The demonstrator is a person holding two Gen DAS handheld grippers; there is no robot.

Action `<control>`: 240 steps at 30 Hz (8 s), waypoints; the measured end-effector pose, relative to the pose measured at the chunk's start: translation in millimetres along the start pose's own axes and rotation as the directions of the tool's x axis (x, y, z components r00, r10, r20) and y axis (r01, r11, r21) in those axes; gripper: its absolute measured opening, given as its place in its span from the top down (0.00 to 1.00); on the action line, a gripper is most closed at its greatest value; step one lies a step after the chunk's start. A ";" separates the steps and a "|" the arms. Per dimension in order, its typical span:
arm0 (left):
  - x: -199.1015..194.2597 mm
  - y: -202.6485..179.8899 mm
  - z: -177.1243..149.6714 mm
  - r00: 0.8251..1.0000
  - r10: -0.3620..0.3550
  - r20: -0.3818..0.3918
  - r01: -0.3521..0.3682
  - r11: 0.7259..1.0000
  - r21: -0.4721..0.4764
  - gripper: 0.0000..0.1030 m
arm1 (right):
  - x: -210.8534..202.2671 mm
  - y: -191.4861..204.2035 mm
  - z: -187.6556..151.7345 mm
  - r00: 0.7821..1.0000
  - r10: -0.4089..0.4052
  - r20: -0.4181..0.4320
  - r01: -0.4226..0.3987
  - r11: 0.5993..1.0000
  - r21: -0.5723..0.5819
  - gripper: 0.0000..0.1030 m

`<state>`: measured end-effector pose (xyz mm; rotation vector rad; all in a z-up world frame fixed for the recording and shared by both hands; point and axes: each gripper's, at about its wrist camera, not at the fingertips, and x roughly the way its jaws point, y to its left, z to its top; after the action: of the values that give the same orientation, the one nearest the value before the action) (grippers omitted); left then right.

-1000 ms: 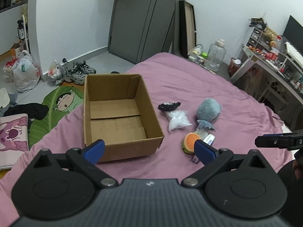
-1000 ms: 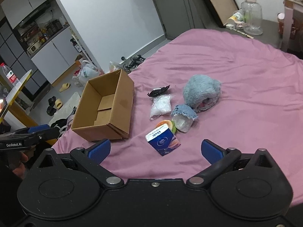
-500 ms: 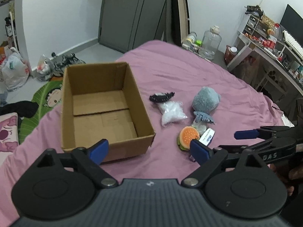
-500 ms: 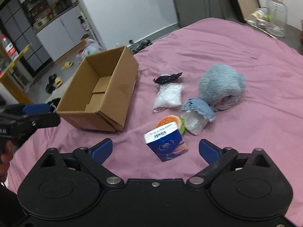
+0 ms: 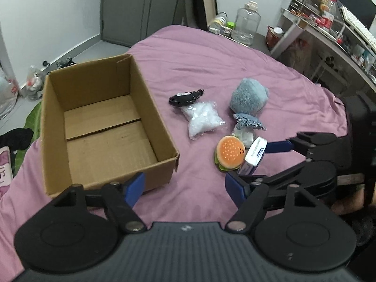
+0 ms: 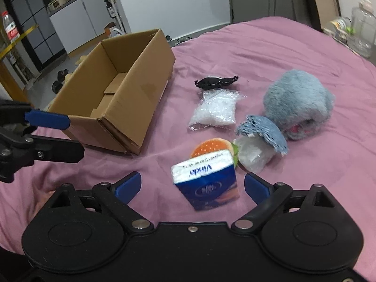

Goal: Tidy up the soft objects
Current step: 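Close the right gripper on the blue Vinda tissue pack, then grasp the orange burger plush with the left gripper while the right holds the tissue pack, then carry the burger plush and tissue pack with both grippers over the cardboard box, then open both grippers to drop the burger plush and tissue pack into the box, then move both tools back over the bed toward the blue knit cloth, then close the right gripper on the blue knit cloth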

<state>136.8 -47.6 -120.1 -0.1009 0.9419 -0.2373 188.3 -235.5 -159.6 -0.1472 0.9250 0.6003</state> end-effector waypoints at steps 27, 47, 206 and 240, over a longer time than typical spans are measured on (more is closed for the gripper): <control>85.7 -62.9 24.6 0.983 -0.148 -0.112 0.171 0.955 0.242 0.36 | -18.8 -76.8 4.9 1.000 0.027 0.003 -0.027 0.979 0.203 0.47; 141.2 -87.8 30.8 0.981 -0.004 -0.196 0.067 0.946 0.316 0.56 | -16.6 -109.0 -0.9 0.998 0.042 -0.041 -0.030 0.963 0.270 0.49; 30.6 -81.8 53.3 0.996 -0.063 0.056 0.046 0.964 0.263 0.26 | -89.2 -78.7 6.8 0.986 -0.097 0.132 0.043 0.931 0.363 0.28; 153.4 -87.2 56.5 0.985 -0.127 -0.115 0.150 0.966 0.213 0.26 | -19.9 -146.9 -5.7 1.000 0.017 0.015 -0.023 0.830 0.557 1.00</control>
<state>255.4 -170.7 -191.5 0.0510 1.0033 -0.4791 255.4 -367.6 -166.8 0.3958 1.0592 0.3260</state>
